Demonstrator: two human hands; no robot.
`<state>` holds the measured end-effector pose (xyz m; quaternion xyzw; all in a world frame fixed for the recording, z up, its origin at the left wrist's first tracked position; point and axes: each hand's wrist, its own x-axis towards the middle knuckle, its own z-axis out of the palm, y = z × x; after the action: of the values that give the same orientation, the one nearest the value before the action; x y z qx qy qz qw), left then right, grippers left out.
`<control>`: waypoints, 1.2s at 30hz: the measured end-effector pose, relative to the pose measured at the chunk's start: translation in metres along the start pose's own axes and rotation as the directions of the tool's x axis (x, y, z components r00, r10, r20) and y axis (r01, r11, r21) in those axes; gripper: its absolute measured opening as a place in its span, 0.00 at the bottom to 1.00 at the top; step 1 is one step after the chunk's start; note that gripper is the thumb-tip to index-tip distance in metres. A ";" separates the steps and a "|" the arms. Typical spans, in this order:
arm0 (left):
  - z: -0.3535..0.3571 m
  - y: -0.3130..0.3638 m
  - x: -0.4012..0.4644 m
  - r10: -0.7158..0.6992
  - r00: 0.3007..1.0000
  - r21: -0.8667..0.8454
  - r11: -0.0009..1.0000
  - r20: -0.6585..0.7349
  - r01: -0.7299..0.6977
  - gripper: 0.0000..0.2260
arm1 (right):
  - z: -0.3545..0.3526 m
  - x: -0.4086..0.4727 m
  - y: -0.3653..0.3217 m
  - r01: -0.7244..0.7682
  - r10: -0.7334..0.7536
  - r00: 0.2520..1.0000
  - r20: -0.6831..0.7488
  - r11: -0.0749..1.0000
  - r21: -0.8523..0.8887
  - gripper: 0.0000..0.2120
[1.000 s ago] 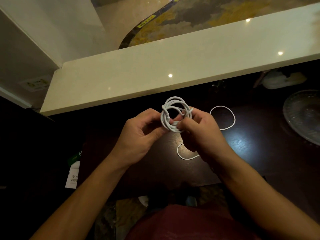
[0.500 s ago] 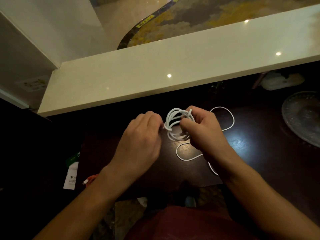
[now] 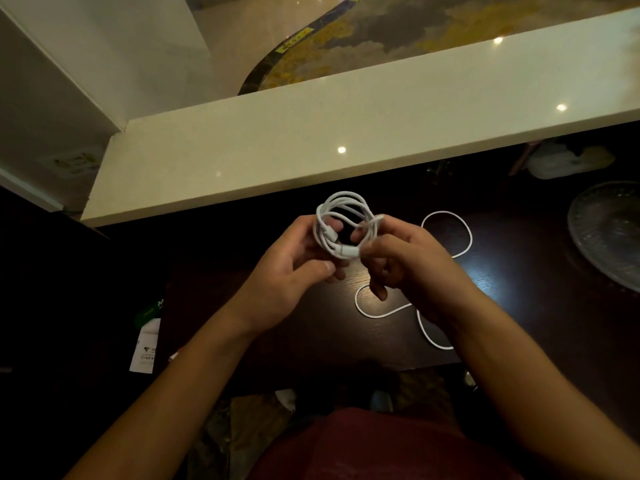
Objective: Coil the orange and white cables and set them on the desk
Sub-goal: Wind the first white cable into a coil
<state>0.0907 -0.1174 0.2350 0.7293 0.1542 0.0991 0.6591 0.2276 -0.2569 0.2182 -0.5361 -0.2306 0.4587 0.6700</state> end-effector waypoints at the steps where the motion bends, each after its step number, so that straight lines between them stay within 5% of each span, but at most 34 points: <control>1: 0.000 -0.001 -0.001 0.004 1.000 -0.001 1.000 0.001 -0.004 0.17 | 0.001 -0.001 0.000 0.005 -0.005 1.000 0.011 1.000 -0.009 0.05; 8: -0.001 -0.003 -0.004 0.022 1.000 -0.038 0.999 0.012 -0.022 0.13 | 0.006 -0.005 0.001 0.031 -0.031 0.999 0.011 0.999 -0.043 0.05; 14: -0.001 -0.004 -0.002 0.045 0.983 0.070 0.997 -0.176 -0.033 0.05 | 0.006 -0.004 0.004 0.001 0.000 0.999 0.042 0.999 -0.034 0.02; 18: -0.002 -0.004 0.001 -0.004 0.952 -0.097 0.995 -0.305 -0.027 0.07 | 0.003 -0.003 0.005 0.002 -0.002 1.000 0.028 1.000 -0.003 0.15; 22: -0.005 -0.002 0.003 -0.026 0.937 -0.158 0.987 -0.348 -0.031 0.07 | 0.000 -0.002 0.008 0.025 -0.025 1.000 -0.011 1.000 0.015 0.18; 36: -0.002 0.001 -0.002 0.027 0.927 -0.135 0.987 -0.375 -0.084 0.05 | -0.001 -0.004 0.016 0.076 -0.075 0.996 -0.051 0.997 0.019 0.10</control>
<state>0.0884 -0.1161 0.2364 0.6503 0.2477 0.2653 0.6674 0.2201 -0.2609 0.2036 -0.5313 -0.2290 0.4217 0.6982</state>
